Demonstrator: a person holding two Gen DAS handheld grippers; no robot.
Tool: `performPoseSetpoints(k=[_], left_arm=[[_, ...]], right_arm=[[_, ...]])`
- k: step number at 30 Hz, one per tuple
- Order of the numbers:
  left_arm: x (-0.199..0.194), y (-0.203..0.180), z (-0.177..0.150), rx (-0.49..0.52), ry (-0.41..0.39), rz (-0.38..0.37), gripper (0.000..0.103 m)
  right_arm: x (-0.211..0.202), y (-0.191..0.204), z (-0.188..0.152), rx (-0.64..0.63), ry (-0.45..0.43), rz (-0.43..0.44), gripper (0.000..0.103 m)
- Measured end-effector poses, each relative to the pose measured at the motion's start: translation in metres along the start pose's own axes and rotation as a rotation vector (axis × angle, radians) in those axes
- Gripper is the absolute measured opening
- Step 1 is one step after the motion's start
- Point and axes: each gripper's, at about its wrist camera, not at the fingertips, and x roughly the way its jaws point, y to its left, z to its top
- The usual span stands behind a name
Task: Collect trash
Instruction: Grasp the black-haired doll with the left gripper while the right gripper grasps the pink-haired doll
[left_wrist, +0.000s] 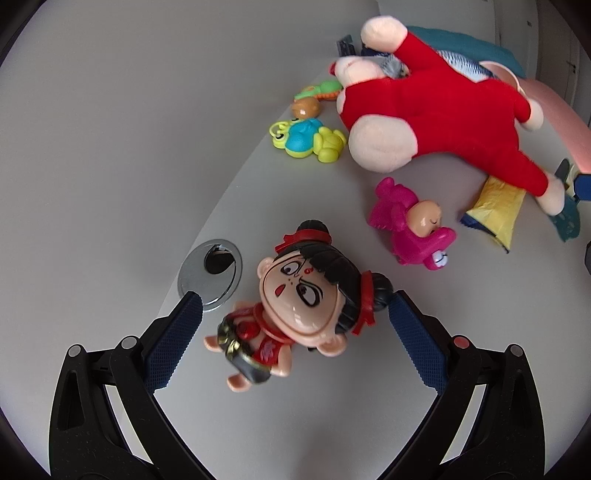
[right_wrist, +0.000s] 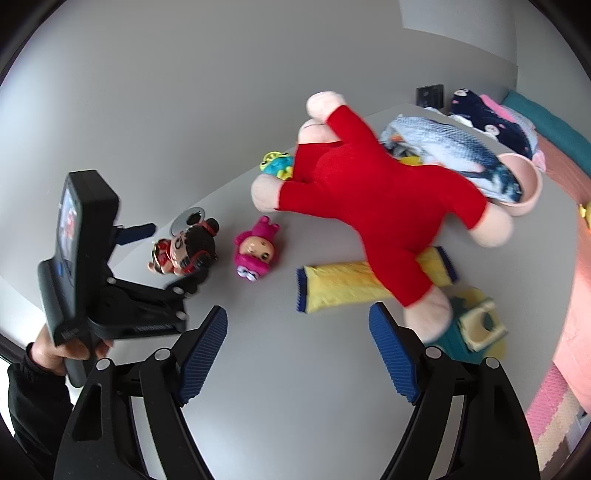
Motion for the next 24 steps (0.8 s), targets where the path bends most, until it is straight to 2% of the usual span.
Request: performPoseSetpoints(k=[4,5,6,8,15,21,22,24], left_arm=[[0.019,0.001,0.003,0.029,0.012,-0.011,0.096],[0.02,0.005,0.003,0.011,0.002,-0.042,0.087],[0.022,0.008,0.003,-0.009,-0.001,-0.072,0.084],[0.024,0.014,0.002,-0.043,-0.02,-0.064,0.069],[0.019,0.027,-0.018,-0.167,-0.077,-0.004,0.068],[0.023,0.042,-0.021,-0.224,-0.076,-0.023,0.068],[0.023,0.043,-0.022,-0.227,-0.075,-0.025,0.068],[0.022,0.047,-0.028,-0.227,-0.075,-0.022,0.068]], right_arm=[[0.019,0.009,0.009,0.004,-0.002,0.031,0.073],[0.023,0.011,0.011,0.005,-0.005,0.04,0.072],[0.027,0.013,0.013,0.006,-0.01,0.048,0.072],[0.036,0.017,0.017,0.003,-0.022,0.055,0.071],[0.062,0.029,0.027,-0.034,-0.044,0.034,0.071],[0.091,0.033,0.036,-0.028,-0.007,0.013,0.071],[0.095,0.032,0.037,-0.024,0.003,0.005,0.068],[0.104,0.03,0.036,-0.02,0.047,0.008,0.048]])
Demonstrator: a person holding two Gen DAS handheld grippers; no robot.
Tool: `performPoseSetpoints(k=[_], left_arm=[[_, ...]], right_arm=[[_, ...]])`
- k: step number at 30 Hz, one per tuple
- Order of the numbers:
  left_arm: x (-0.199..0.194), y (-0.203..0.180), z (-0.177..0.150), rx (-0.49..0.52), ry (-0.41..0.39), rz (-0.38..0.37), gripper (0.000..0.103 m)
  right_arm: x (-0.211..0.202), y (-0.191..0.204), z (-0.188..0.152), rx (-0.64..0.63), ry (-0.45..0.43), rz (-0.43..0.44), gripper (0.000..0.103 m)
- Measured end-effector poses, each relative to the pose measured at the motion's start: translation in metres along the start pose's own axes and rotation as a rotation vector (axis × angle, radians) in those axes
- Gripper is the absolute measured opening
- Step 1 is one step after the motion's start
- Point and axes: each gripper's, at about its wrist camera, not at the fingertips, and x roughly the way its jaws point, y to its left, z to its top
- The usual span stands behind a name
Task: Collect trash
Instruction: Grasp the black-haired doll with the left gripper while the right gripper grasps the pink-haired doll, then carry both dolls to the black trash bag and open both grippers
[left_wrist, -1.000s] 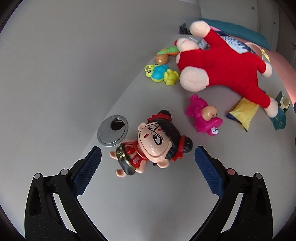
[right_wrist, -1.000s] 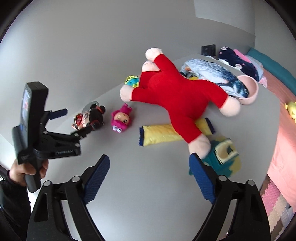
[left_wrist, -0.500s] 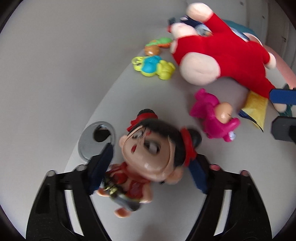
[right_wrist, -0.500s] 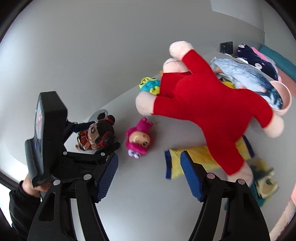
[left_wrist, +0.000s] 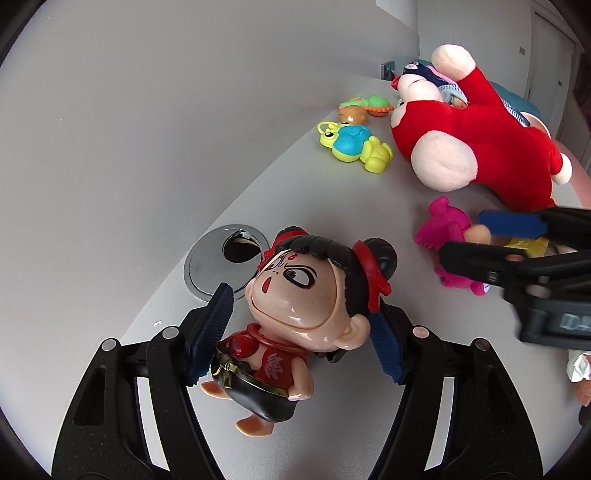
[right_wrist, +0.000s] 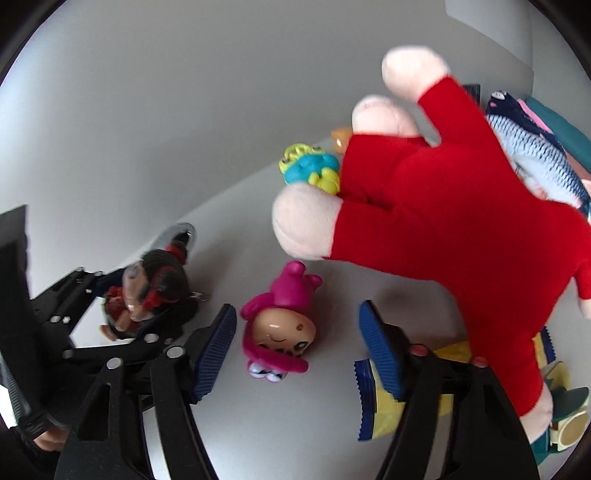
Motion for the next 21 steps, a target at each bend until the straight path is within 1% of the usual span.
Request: performPoseSetpoints(k=[1,2,5,8,13,16,19,21], left_arm=[[-0.005,0.003,-0.004,-0.001,0.0,0.003,0.068],[-0.009,0.0,-0.003,-0.004,0.001,0.009,0.068],[-0.015,-0.008,-0.001,-0.028,0.002,0.023,0.068],[-0.017,-0.014,-0.001,-0.043,0.0,0.022,0.068],[-0.043,-0.028,0.0,-0.087,-0.04,0.001,0.068],[-0.063,-0.044,0.004,-0.102,-0.067,-0.025,0.068],[-0.083,-0.073,0.011,-0.072,-0.099,-0.035,0.068],[-0.092,-0.094,0.016,-0.059,-0.115,-0.058,0.068]], right_arm=[[0.0,-0.003,-0.001,0.011,-0.002,0.005,0.045],[-0.001,-0.005,-0.001,0.014,-0.001,0.001,0.045],[-0.011,-0.014,-0.005,0.042,0.003,0.042,0.045],[-0.032,-0.022,-0.01,0.058,-0.013,0.096,0.045],[-0.077,-0.035,-0.018,0.04,-0.065,0.155,0.045],[-0.108,-0.049,-0.026,0.024,-0.111,0.161,0.045],[-0.138,-0.068,-0.033,0.027,-0.154,0.165,0.045],[-0.158,-0.085,-0.037,0.031,-0.181,0.156,0.045]])
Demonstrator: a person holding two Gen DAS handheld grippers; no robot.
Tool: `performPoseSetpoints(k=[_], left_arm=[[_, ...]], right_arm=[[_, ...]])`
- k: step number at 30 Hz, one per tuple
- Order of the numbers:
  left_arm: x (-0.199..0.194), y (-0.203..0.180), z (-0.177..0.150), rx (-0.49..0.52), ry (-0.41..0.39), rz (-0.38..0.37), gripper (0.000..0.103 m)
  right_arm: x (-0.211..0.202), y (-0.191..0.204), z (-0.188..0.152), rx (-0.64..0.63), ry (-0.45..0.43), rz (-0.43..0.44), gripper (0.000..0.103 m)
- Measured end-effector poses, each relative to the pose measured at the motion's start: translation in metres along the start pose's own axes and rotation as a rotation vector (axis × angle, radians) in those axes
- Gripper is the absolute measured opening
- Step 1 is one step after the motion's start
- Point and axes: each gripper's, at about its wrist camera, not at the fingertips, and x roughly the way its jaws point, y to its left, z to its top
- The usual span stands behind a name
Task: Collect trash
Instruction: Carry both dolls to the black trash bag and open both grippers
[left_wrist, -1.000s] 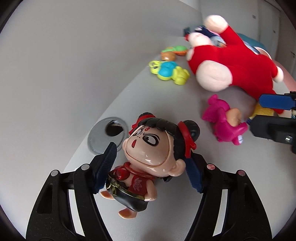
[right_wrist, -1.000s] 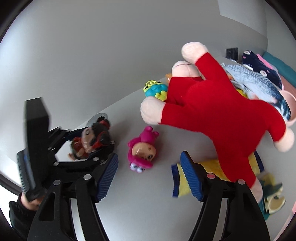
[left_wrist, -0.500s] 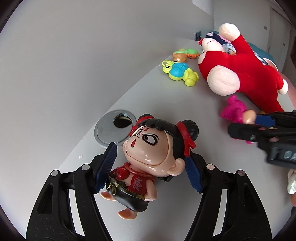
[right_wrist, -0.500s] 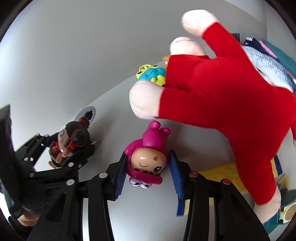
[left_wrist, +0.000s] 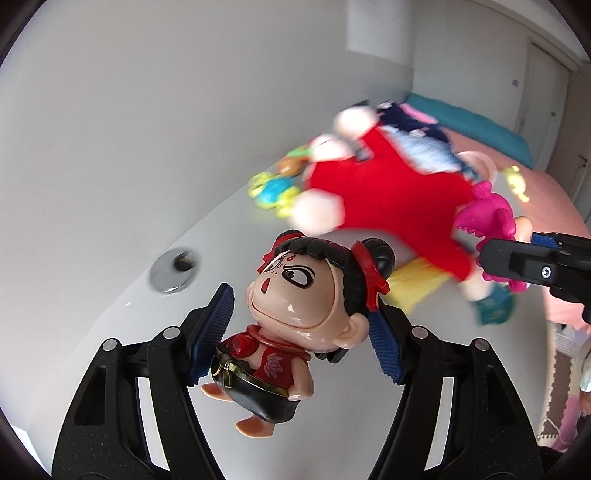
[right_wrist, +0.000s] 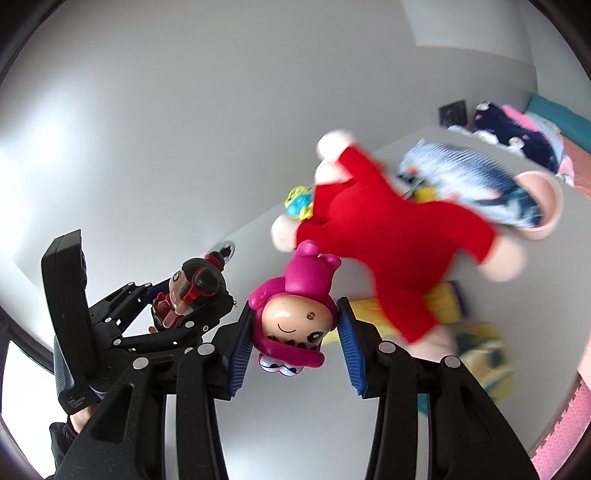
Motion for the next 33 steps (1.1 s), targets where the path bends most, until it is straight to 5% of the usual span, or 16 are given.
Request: performPoseSetpoints(k=[15,23,30,31,32,33], left_arm=[[-0.001,-0.222,0.072,0.254,-0.044,-0.319,0.068],[0.046,-0.355,0.07,0.382,0.063,-0.471,0.068],[0.089,-0.436,0.061,0.428,0.168,-0.541,0.068],[0.095,-0.438,0.062,0.416,0.174,-0.541,0.08],[0.104,-0.444,0.064,0.396,0.175,-0.501,0.098],[0.107,-0.444,0.066,0.382,0.167,-0.481,0.097]], right_arm=[[-0.14,-0.17,-0.018,0.204,-0.153,-0.274,0.045],[-0.202,-0.283,-0.054,0.407,-0.197,-0.441,0.045],[-0.221,-0.357,-0.081,0.555,-0.189,-0.468,0.045],[-0.219,-0.363,-0.081,0.561,-0.177,-0.46,0.046],[-0.218,-0.369,-0.082,0.573,-0.169,-0.462,0.061],[-0.218,-0.375,-0.083,0.59,-0.169,-0.487,0.07]])
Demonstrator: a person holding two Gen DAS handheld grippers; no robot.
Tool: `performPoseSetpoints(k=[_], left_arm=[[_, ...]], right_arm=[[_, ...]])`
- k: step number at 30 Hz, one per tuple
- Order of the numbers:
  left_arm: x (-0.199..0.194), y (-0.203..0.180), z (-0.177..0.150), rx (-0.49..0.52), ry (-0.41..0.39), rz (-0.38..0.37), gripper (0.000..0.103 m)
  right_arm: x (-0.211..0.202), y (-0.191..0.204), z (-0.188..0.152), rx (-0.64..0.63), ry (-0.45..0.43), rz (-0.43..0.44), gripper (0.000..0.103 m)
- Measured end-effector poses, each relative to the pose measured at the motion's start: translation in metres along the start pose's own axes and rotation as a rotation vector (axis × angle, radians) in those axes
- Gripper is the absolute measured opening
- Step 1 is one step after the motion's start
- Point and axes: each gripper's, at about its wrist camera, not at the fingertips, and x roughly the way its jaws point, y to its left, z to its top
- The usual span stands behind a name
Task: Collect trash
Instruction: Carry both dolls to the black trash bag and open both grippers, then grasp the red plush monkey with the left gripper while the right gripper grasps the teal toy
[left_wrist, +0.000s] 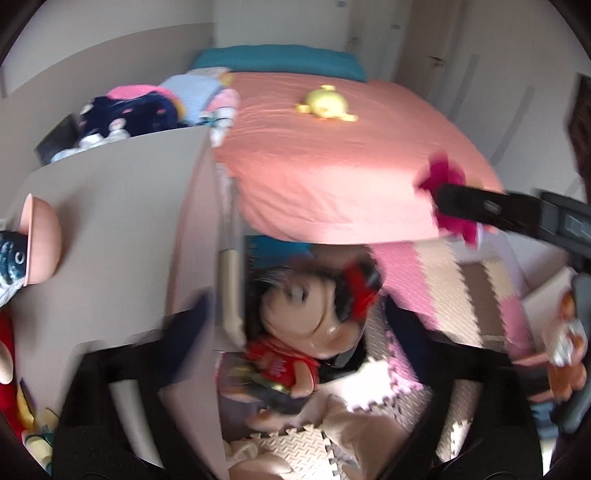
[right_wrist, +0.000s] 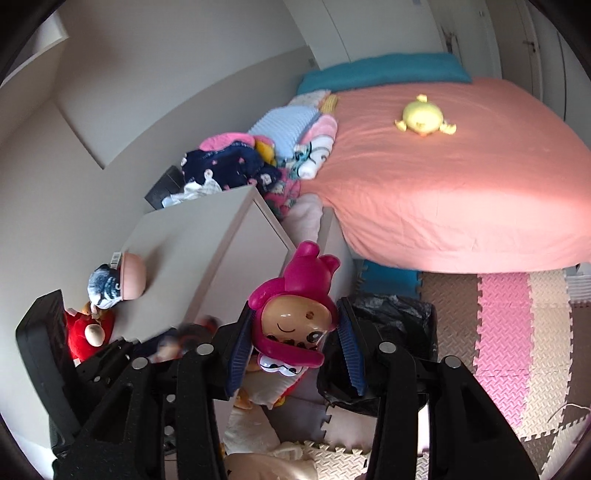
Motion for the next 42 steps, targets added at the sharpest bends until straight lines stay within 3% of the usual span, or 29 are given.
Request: performPoseSetpoints(k=[1,11,26,34,42], left_arm=[[0.003,0.003,0.001,-0.016,-0.005,0.011,0.097],[-0.019,0.026,-0.011,-0.069,-0.033,0.037,0.097],[-0.094,0.101,-0.041,-0.195,-0.108,0.123,0.097],[-0.145,0.168,-0.073,-0.401,-0.141,0.252,0.097],[-0.184,0.236,-0.118,-0.685,-0.157,0.369,0.097]], right_arm=[[0.0,-0.003,0.001,0.005,-0.012,-0.01,0.078],[-0.001,0.001,-0.005,-0.002,-0.044,0.021,0.078],[-0.01,0.093,-0.026,-0.137,-0.028,0.121,0.078],[0.0,0.162,-0.056,-0.267,0.02,0.211,0.078],[0.021,0.24,-0.106,-0.434,0.103,0.308,0.078]])
